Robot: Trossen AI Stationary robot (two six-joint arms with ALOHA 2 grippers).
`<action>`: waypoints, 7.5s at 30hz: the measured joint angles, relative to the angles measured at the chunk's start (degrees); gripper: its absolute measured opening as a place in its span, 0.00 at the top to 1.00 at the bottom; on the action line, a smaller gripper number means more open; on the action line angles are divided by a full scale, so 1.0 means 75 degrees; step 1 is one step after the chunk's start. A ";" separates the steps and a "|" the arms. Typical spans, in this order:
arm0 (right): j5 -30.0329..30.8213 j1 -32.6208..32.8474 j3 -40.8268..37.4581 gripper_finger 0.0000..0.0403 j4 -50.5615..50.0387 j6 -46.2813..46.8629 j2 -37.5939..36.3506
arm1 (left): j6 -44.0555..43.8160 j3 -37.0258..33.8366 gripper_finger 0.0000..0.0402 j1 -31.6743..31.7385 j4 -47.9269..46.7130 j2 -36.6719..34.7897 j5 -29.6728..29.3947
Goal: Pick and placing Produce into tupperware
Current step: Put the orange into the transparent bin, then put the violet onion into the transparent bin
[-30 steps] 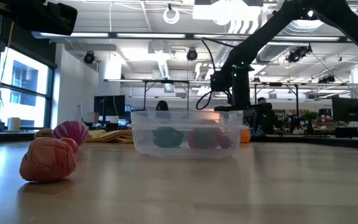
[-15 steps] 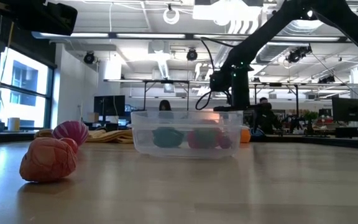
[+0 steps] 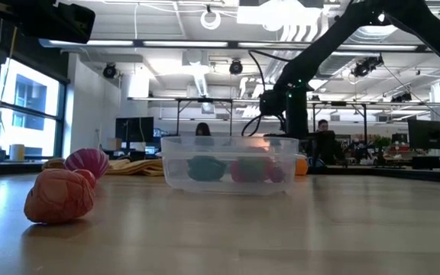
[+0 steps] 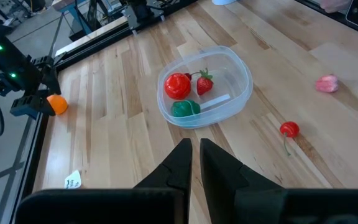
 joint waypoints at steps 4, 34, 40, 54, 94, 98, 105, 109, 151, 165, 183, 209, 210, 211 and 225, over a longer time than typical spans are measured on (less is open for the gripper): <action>-0.0003 0.0012 0.0000 0.11 -0.0002 0.0023 0.0001 | 0.0002 0.0000 0.94 0.0000 0.0000 -0.0001 0.0001; -0.0449 0.0012 -0.0356 0.26 0.0476 0.0223 0.0010 | 0.0000 -0.0001 0.94 0.0000 0.0000 -0.0001 0.0000; -0.0393 0.0011 -0.0358 0.31 0.0514 0.0229 0.0010 | 0.0000 -0.0001 0.94 0.0000 0.0000 -0.0001 0.0002; -0.0149 0.0009 -0.0361 0.41 0.0537 0.0367 0.0010 | 0.0000 -0.0001 0.94 0.0000 0.0000 0.0000 0.0002; 0.0528 0.2635 -0.0367 0.41 0.1413 -0.3840 -0.2937 | 0.0001 0.0001 0.94 0.0000 0.0000 0.0000 0.0000; 0.0420 0.3342 -0.0364 0.41 0.1618 -0.4368 -0.3287 | 0.0000 0.0002 0.94 0.0000 0.0000 0.0000 0.0001; 0.0133 0.4511 -0.0367 0.41 0.1349 -0.4318 -0.3631 | 0.0002 0.0002 0.94 0.0000 0.0000 0.0000 0.0000; -0.0449 0.5280 -0.0367 0.41 0.1569 -0.4332 -0.3706 | 0.0000 -0.0001 0.94 0.0000 0.0000 0.0000 0.0002; -0.0198 0.7382 -0.0437 0.41 0.2382 -0.4121 -0.0302 | 0.0000 0.0001 0.94 0.0000 0.0000 -0.0003 0.0001; -0.0276 0.7388 -0.0437 0.38 0.2466 -0.4189 -0.0040 | 0.0000 0.0001 0.94 0.0000 0.0000 0.0000 0.0000; -0.0192 0.7422 -0.0437 0.31 0.2548 -0.4461 -0.0043 | 0.0000 -0.0001 0.94 0.0000 0.0000 -0.0003 0.0000; 0.2896 0.8230 -0.0402 0.17 0.0664 -0.3386 -0.2383 | 0.0000 0.0001 0.94 0.0000 0.0002 -0.0003 0.0000; 0.3151 0.8342 -0.0408 0.17 0.0428 -0.3213 -0.2570 | 0.0000 0.0002 0.94 0.0000 0.0000 0.0000 0.0000; 0.3427 0.8449 -0.0423 0.18 0.0208 -0.3034 -0.2747 | 0.0000 0.0002 0.94 0.0000 0.0000 0.0000 0.0003; 0.5356 0.9781 -0.1800 0.46 -0.1219 -0.0700 -0.4312 | 0.0001 0.0000 0.94 0.0000 0.0000 0.0000 0.0001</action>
